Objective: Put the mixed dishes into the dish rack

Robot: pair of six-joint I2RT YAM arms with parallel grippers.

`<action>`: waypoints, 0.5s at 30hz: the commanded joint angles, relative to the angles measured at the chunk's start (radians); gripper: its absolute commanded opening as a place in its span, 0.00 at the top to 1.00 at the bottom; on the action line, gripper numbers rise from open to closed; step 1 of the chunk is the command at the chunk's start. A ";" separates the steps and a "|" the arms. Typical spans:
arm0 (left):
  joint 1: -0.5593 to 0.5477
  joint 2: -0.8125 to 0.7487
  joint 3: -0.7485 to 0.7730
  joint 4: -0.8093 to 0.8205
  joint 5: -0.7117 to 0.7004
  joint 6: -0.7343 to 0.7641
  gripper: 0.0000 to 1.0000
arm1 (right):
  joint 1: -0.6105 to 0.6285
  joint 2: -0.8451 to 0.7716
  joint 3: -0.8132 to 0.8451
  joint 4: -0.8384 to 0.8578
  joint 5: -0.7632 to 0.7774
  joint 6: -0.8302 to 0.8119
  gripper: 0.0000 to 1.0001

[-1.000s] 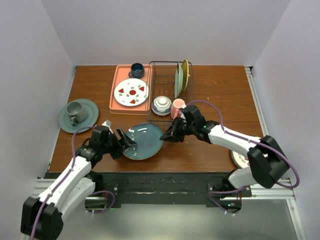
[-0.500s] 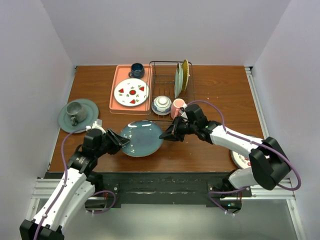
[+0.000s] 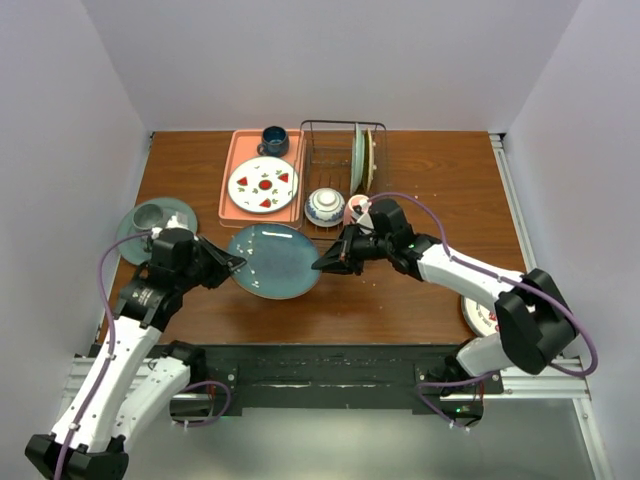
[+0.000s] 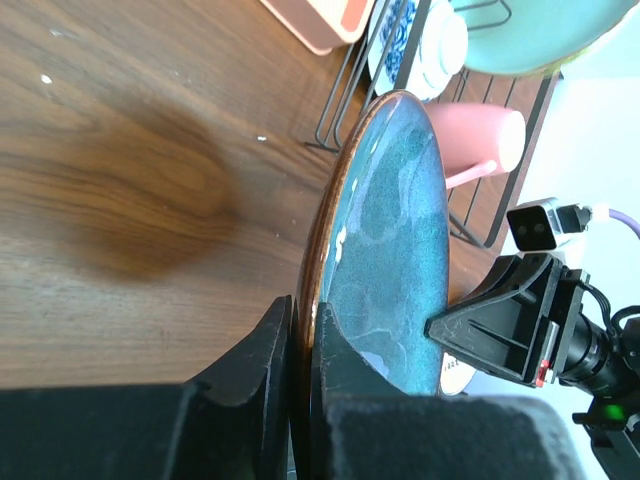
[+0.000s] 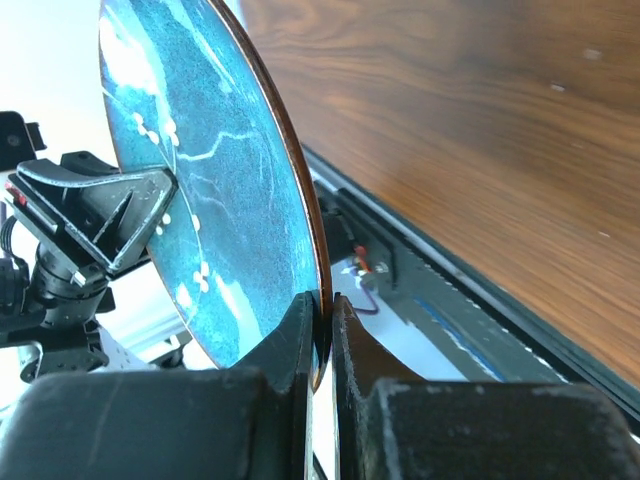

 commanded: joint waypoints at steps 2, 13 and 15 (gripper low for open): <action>-0.020 0.002 0.129 -0.072 0.102 0.004 1.00 | 0.047 0.017 0.098 0.201 -0.170 0.014 1.00; -0.020 -0.003 0.142 0.119 0.179 0.065 1.00 | 0.051 0.052 0.200 0.172 -0.167 -0.061 0.59; -0.020 0.006 0.151 0.151 0.198 0.082 1.00 | 0.053 0.061 0.217 0.170 -0.159 -0.083 0.52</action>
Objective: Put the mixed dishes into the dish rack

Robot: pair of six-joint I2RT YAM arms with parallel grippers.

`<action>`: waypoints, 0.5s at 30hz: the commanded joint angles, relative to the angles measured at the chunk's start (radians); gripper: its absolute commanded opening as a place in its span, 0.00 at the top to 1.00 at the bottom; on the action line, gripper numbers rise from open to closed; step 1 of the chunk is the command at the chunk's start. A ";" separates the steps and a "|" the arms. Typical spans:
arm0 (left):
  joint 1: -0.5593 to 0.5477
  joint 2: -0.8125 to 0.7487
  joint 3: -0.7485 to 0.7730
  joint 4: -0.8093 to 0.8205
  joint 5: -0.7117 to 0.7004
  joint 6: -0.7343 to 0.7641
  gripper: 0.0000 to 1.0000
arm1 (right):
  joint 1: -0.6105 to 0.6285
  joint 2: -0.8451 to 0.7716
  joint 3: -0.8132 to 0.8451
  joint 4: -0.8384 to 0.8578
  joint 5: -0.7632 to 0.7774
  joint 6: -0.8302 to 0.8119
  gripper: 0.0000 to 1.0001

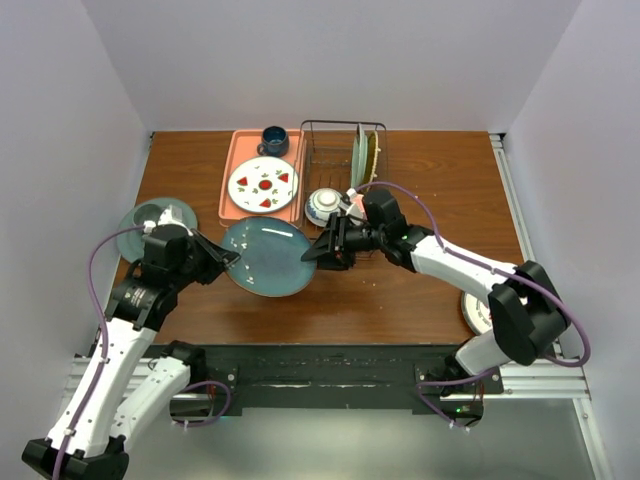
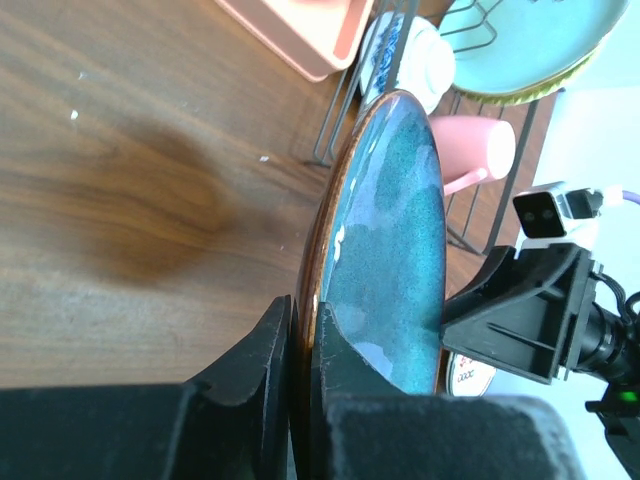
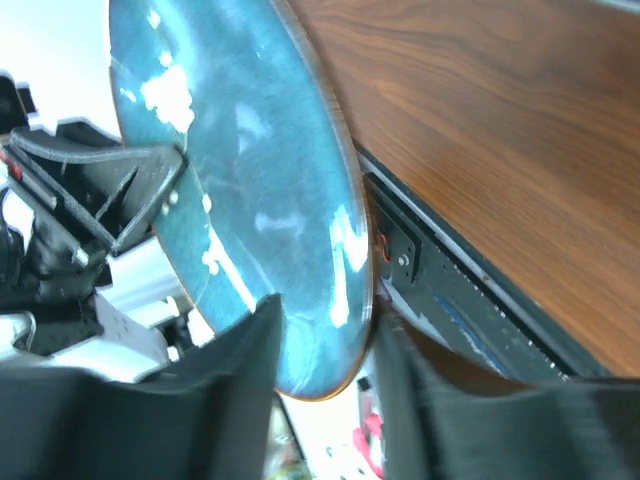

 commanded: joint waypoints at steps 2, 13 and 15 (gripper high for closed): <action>-0.022 0.009 0.057 0.260 0.260 0.035 1.00 | 0.042 0.013 0.144 0.153 -0.077 -0.052 0.46; -0.022 0.035 0.072 0.446 0.286 0.028 1.00 | 0.042 0.058 0.174 0.221 -0.049 -0.131 0.40; -0.022 0.039 0.067 0.504 0.295 0.018 1.00 | 0.041 0.059 0.177 0.243 -0.051 -0.129 0.49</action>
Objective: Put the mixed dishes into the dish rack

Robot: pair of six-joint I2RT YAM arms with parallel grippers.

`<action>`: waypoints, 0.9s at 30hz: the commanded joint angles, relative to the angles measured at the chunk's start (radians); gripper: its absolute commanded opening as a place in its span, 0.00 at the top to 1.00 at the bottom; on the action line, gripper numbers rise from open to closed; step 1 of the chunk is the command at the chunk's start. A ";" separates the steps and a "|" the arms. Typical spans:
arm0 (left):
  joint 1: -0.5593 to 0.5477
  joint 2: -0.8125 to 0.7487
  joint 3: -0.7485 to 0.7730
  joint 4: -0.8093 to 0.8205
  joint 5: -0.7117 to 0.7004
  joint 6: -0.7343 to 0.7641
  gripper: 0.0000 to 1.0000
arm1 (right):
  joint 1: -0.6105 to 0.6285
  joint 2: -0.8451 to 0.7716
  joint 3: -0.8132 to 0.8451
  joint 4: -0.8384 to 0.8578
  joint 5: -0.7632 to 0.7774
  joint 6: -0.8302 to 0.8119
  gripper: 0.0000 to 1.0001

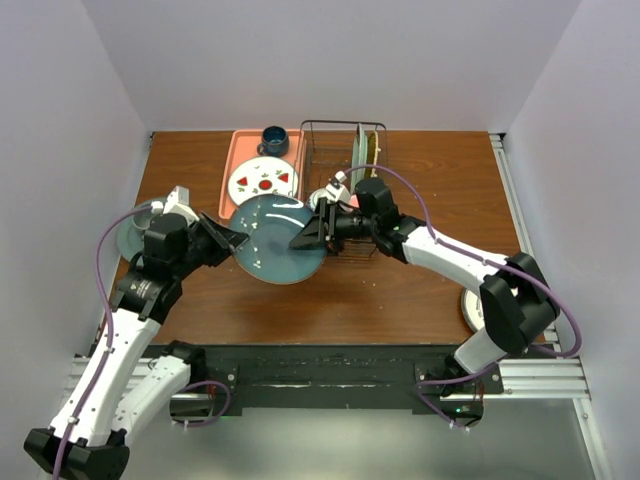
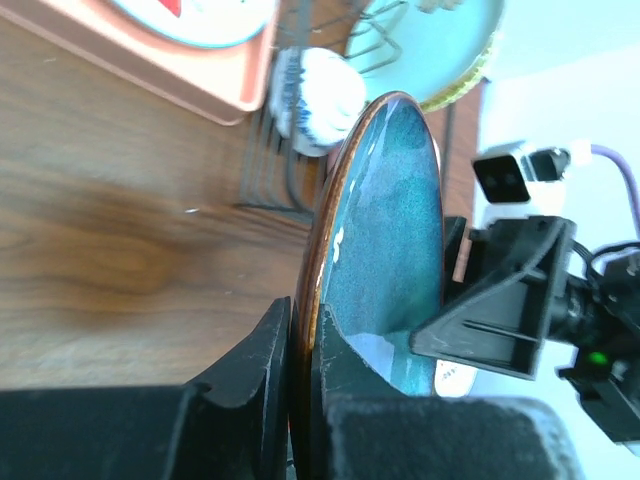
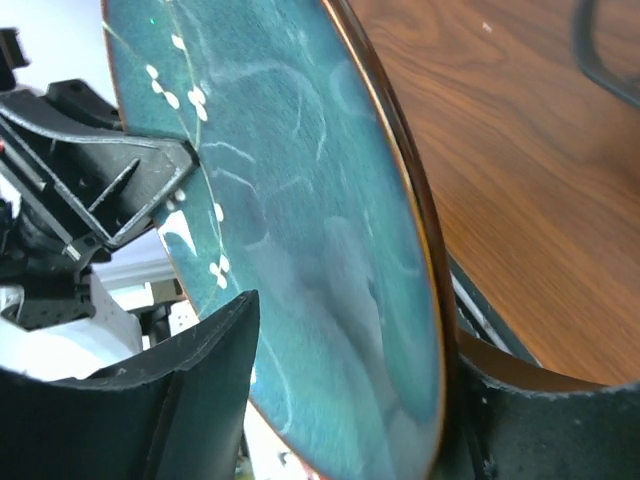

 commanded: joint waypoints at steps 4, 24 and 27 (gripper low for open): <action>-0.026 0.012 0.056 0.386 0.255 -0.055 1.00 | 0.017 -0.026 0.077 0.246 -0.036 0.000 0.93; -0.026 0.278 0.354 0.201 0.066 0.279 0.00 | -0.056 0.143 0.987 -0.673 0.676 -0.502 1.00; -0.026 0.293 0.391 0.137 -0.006 0.319 0.00 | -0.058 0.230 1.155 -0.815 0.846 -0.552 1.00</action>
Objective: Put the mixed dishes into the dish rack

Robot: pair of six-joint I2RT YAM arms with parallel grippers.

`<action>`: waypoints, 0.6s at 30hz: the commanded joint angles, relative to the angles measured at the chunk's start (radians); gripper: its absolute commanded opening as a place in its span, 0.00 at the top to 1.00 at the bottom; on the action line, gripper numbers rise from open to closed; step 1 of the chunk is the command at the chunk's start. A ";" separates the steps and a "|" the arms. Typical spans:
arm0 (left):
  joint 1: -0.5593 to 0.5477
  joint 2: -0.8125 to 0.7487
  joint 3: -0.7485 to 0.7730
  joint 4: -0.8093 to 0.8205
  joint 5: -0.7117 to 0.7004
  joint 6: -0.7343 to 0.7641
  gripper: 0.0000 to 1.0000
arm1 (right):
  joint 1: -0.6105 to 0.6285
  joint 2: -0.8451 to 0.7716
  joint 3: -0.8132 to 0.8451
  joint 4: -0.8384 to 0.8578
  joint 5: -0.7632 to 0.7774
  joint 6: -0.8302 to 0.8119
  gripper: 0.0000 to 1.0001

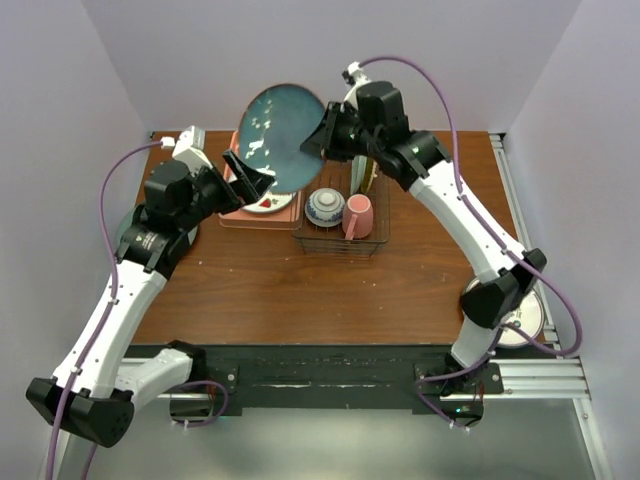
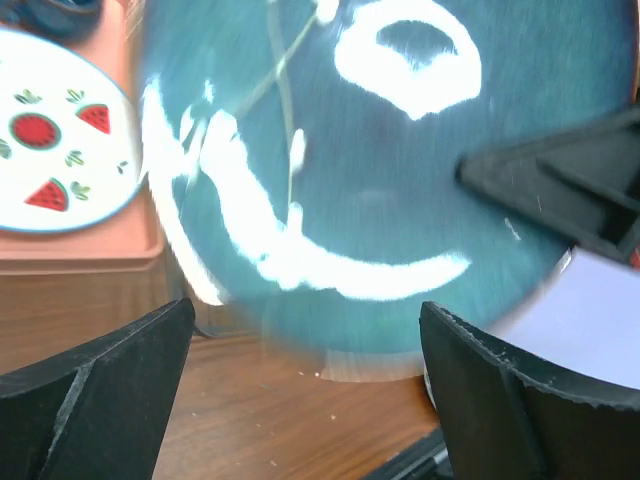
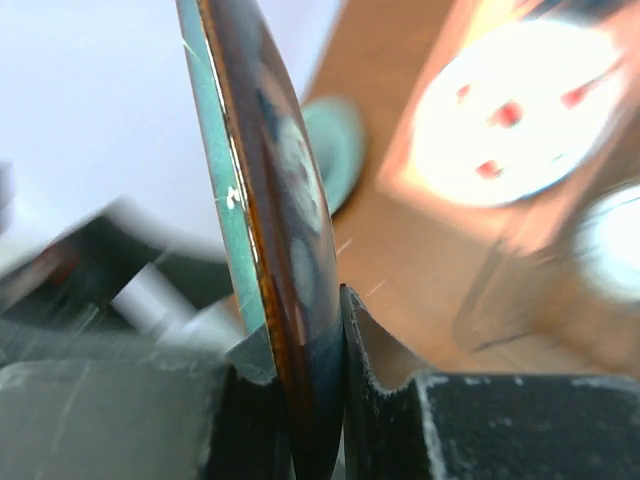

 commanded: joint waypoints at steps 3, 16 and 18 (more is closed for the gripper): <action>-0.005 0.008 0.118 -0.131 -0.165 0.126 0.00 | -0.028 0.127 0.319 -0.219 0.493 -0.162 1.00; -0.005 0.004 0.114 -0.225 -0.285 0.164 0.00 | -0.031 0.274 0.404 -0.264 0.915 -0.294 1.00; -0.005 0.007 0.108 -0.225 -0.283 0.161 0.00 | -0.031 0.294 0.403 -0.250 0.941 -0.304 1.00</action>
